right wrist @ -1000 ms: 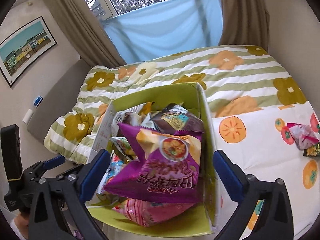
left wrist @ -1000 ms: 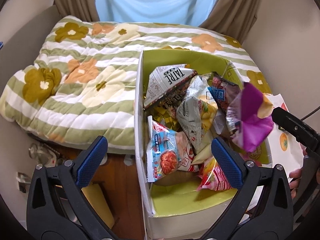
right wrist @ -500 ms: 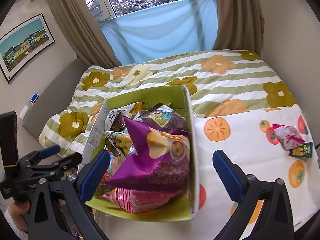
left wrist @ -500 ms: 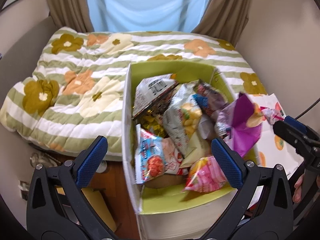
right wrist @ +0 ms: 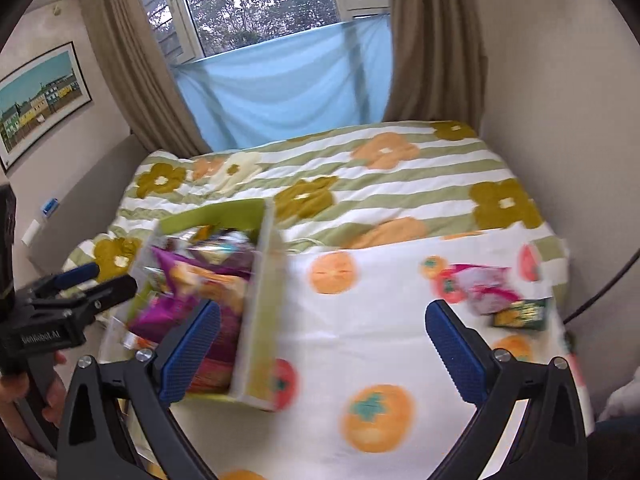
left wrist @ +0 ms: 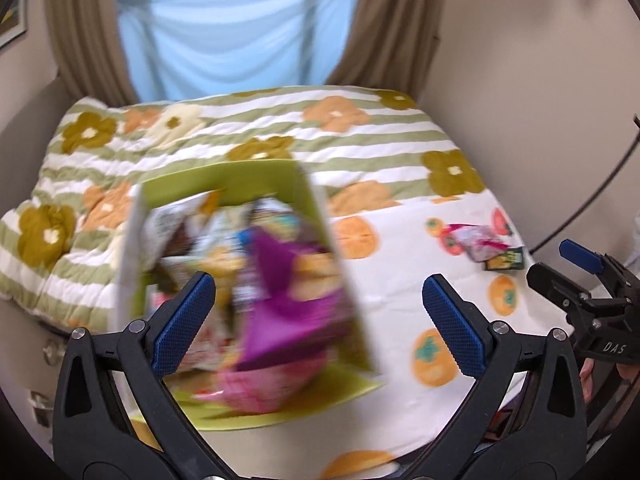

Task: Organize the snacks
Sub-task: 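Move both tools to the last pink bag and green cracker pack, then grasp the pink soft bag with left tool while right tool grasps the green cracker pack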

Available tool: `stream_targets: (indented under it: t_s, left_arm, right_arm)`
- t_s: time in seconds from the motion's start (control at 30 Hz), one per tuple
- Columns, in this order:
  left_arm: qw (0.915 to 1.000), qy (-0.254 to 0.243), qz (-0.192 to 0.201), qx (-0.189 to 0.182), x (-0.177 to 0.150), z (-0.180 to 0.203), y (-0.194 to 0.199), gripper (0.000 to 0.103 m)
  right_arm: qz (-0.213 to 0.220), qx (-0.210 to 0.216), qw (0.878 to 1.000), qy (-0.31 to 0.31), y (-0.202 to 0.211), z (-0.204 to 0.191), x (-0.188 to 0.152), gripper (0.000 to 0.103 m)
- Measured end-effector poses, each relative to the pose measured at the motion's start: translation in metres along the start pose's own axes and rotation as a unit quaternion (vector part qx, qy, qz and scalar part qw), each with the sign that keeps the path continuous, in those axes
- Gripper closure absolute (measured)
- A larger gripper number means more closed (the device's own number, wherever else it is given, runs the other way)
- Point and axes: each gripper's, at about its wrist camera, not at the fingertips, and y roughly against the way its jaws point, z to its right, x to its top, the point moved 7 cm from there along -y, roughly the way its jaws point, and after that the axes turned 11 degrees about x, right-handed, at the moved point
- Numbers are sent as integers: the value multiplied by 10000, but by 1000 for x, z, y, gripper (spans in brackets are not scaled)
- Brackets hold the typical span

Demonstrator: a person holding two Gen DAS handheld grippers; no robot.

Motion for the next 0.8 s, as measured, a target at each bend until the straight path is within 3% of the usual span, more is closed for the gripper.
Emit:
stream_targets:
  t_s: [0.23, 0.4, 0.8]
  left_arm:
    - [9986, -280, -126, -442, 16, 122, -15, 1]
    - [9961, -314, -336, -751, 26, 202, -39, 1]
    - [9847, -824, -1194, -967, 21, 313, -149, 1]
  right_arm:
    - [-43, -553, 9973, 474, 44, 98, -3, 1]
    - [-336, -339, 9958, 785, 43, 149, -2, 1]
    - [-1017, -424, 9867, 1198, -4, 222, -29, 1]
